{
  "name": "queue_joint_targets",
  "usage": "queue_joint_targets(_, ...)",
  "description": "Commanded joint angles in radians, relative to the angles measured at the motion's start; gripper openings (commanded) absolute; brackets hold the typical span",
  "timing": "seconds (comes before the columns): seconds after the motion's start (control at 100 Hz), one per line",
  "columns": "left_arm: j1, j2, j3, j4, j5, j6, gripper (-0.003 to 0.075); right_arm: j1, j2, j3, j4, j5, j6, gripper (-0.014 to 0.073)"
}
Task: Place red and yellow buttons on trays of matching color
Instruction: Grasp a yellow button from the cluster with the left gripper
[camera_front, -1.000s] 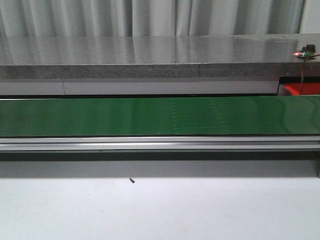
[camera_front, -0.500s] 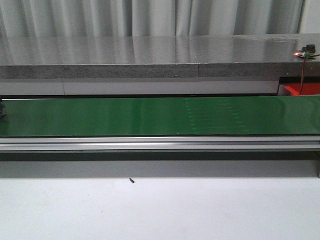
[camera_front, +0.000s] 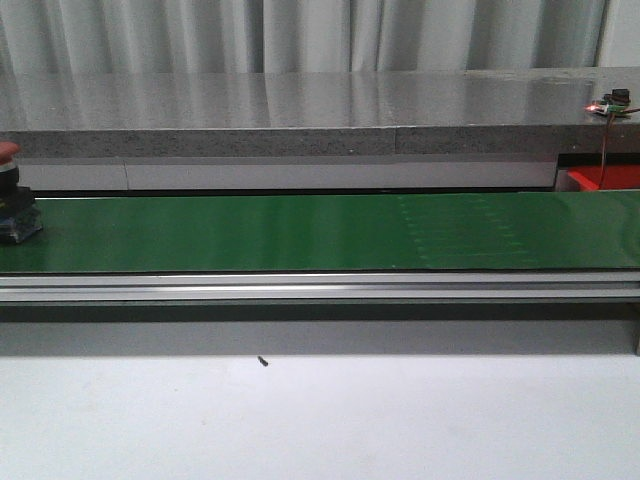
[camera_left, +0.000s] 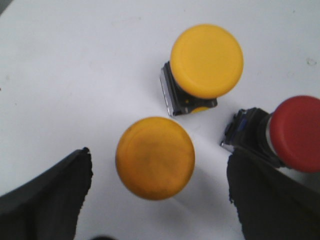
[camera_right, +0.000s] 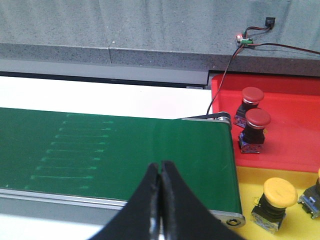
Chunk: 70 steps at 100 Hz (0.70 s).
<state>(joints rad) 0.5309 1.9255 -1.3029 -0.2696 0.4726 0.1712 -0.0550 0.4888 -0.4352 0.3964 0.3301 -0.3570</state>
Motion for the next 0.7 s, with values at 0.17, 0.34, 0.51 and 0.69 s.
queue_joint_targets(0.17,-0.005,-0.053,-0.029,-0.016,-0.121,0.001,0.0544,0.001,-0.001,-0.027,0.012,-0.077,-0.008,-0.0116)
queue_joint_targets(0.34,-0.005,-0.052,-0.029,-0.016,-0.126,0.001,0.0456,0.001,-0.001,-0.027,0.012,-0.077,-0.008,-0.0116)
queue_joint_targets(0.51,-0.005,-0.027,-0.038,-0.018,-0.12,0.001,0.043,0.001,-0.001,-0.027,0.012,-0.077,-0.008,-0.0116)
queue_joint_targets(0.69,-0.005,-0.015,-0.038,-0.018,-0.113,0.001,0.0427,0.001,-0.001,-0.027,0.012,-0.077,-0.008,-0.0116)
